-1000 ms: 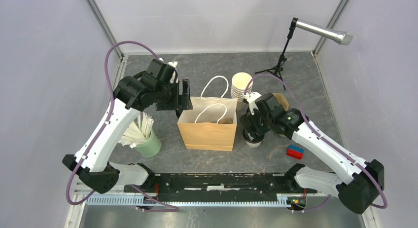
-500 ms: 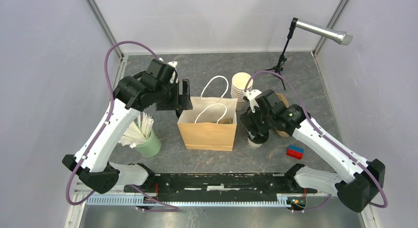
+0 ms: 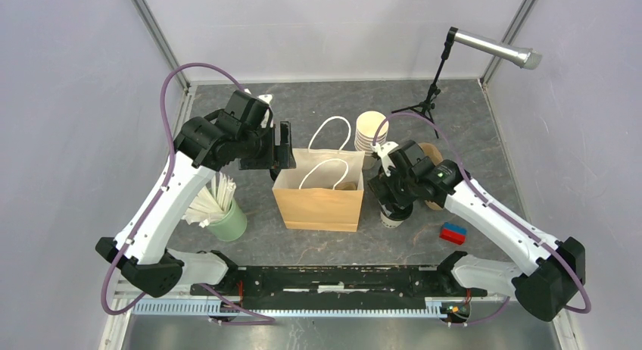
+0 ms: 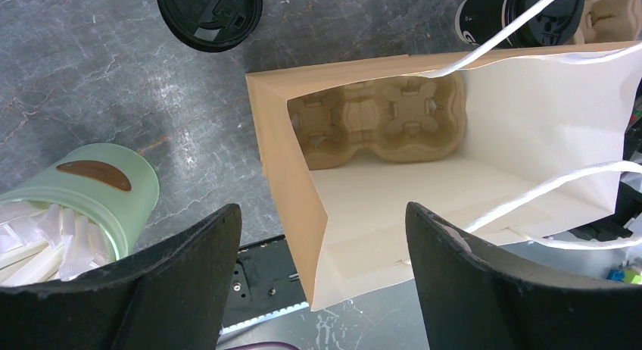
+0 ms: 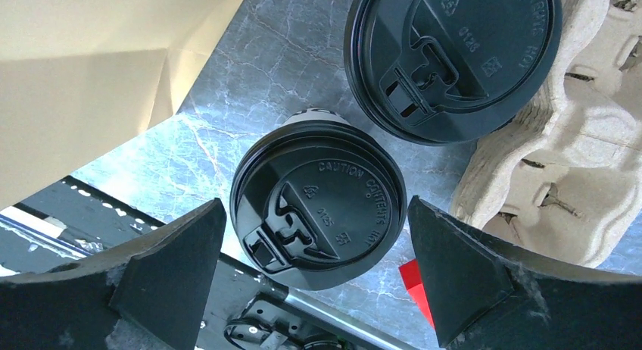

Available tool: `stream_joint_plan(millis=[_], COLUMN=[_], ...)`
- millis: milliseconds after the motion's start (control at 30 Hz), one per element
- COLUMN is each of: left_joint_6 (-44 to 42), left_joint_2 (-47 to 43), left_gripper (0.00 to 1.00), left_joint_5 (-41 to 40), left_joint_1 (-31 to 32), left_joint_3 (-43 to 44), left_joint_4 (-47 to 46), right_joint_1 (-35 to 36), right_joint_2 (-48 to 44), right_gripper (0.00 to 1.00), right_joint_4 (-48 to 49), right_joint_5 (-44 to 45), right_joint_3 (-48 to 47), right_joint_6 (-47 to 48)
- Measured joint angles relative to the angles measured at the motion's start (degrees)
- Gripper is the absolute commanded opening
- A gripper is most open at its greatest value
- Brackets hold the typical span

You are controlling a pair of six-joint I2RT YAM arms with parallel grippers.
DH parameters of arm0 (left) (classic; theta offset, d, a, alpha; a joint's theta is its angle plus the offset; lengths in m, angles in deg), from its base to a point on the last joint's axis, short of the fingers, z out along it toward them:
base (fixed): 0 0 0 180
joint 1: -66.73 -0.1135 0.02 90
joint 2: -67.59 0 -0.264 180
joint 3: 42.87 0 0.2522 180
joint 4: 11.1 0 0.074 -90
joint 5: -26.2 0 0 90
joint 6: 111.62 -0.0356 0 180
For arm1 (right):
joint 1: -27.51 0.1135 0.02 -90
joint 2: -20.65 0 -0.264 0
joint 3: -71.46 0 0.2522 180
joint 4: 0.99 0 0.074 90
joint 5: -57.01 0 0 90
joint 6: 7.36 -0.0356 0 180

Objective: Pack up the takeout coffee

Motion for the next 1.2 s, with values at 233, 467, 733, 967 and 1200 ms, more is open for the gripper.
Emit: stream_joint_plan(millis=[233,467,733,967,1200], left_joint_6=[-0.02,-0.02,-0.02,-0.02,0.0], left_joint_2=[0.0,0.02,0.02,0.02,0.02], left_gripper=[0.86,0.86,0.86,0.85,0.77], left_joint_5=[0.0,0.0,0.0,0.02,-0.11], left_joint_1=[0.0,0.0,0.0,0.0,0.0], left_joint_3=[0.0,0.0,0.04,0.61,1.18], left_joint_4=[0.0,0.0,0.09,0.37,0.44], right_joint_1=[0.0,0.02,0.0,0.0,0.0], right_joint_2=[0.61,0.48,-0.17,-0.15,2.75], right_gripper=[0.95,0.9,0.83,0.81,0.79], right_joint_4=[0.26,1.51,2.62,-2.58,-14.29], right_joint_5=[0.66,0.76,0.81,1.14,2.82], right_joint_3=[1.07,1.97,2.62,-0.96,-25.79], right_joint_6=[0.74,0.9,0.68,0.5,0.7])
